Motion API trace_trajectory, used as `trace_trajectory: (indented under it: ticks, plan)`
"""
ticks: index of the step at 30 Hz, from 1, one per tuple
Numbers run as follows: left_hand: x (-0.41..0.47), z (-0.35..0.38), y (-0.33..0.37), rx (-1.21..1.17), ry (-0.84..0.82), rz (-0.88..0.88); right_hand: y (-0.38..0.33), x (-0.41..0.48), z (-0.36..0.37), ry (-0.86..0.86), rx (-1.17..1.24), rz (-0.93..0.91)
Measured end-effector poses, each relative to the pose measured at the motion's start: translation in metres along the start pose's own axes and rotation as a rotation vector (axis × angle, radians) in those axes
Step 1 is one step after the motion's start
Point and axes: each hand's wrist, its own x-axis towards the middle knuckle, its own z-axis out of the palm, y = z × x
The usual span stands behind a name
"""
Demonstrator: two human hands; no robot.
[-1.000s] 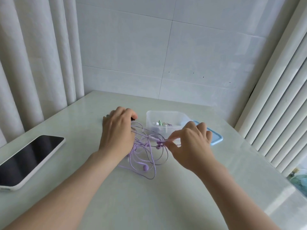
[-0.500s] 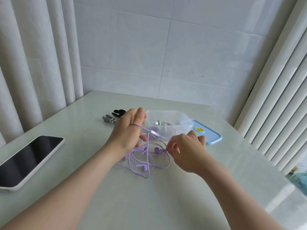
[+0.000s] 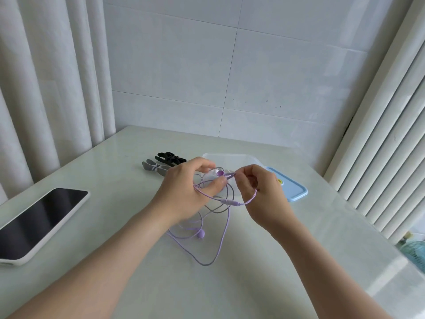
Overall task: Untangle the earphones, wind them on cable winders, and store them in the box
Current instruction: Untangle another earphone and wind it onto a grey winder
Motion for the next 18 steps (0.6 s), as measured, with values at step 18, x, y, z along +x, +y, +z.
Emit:
trace_trajectory:
  ticks: [18]
  plan:
    - [-0.0003, -0.0050, 0.0080, -0.225, 0.008, 0.152, -0.0064, -0.0090, 0.0036, -0.013, -0.447, -0.126]
